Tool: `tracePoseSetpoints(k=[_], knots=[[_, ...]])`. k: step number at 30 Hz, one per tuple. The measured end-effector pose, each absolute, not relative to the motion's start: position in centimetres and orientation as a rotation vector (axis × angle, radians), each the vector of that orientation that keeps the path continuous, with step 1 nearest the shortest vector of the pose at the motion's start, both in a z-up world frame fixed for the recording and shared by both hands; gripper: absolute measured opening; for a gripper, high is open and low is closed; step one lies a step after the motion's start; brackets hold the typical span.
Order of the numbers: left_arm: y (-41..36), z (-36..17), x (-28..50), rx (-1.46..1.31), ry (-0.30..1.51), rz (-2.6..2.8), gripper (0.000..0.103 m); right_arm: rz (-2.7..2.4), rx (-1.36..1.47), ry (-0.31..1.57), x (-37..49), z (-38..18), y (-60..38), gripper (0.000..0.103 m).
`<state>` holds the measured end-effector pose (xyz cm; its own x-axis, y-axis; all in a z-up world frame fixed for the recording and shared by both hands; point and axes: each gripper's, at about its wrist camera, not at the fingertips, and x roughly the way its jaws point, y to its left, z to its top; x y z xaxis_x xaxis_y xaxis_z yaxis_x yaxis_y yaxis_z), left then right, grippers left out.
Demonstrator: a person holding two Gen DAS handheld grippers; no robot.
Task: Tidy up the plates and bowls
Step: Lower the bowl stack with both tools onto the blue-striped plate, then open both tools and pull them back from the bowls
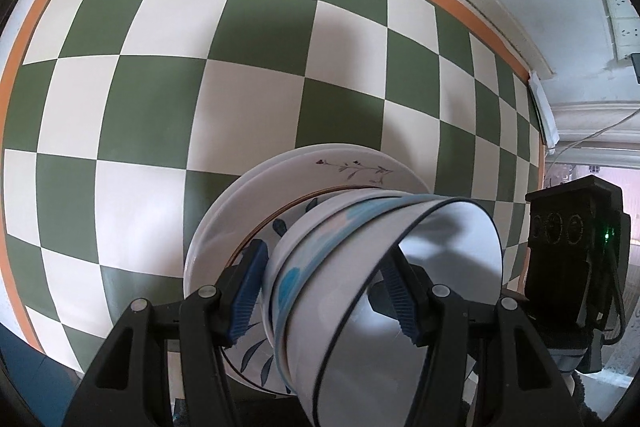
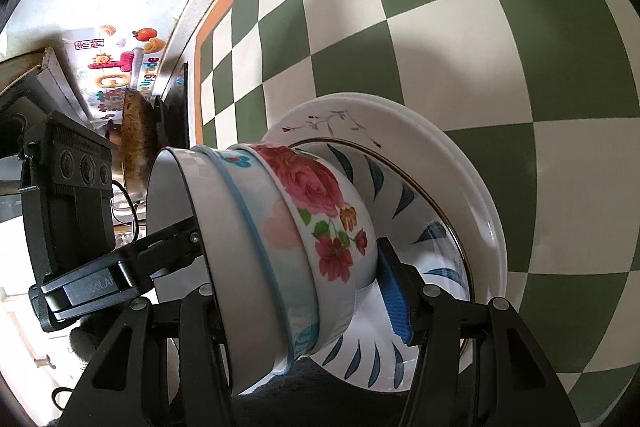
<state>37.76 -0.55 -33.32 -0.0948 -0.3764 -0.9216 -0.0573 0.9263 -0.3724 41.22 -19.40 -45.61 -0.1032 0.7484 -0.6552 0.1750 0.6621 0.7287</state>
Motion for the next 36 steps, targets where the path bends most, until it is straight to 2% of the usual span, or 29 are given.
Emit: tracePoseSetpoints(k=[22,26,33,34,36], knots=[[0.1,-32.3,36.8,-0.292,1.605,-0.244,0.055,0.525,0.650,1.653,41.0,-44.1,-18.1,0.060],[0.5,-30.7,36.0,-0.228,1.552,-0.207,0.056,0.509,0.615,1.615,40.7,-42.5,-18.5,0.060],[1.7,-26.4,33.8,-0.138,1.427,-0.179,0.056,0.426,0.489,1.484,38.6,-36.5,-18.9,0.060],[1.9,-25.6,33.3,-0.119,1.404,-0.179,0.057,0.415,0.477,1.468,38.2,-35.8,-18.9,0.061],[2.1,-24.2,32.6,-0.092,1.359,-0.178,0.066,0.382,0.449,1.426,37.1,-34.0,-18.9,0.066]])
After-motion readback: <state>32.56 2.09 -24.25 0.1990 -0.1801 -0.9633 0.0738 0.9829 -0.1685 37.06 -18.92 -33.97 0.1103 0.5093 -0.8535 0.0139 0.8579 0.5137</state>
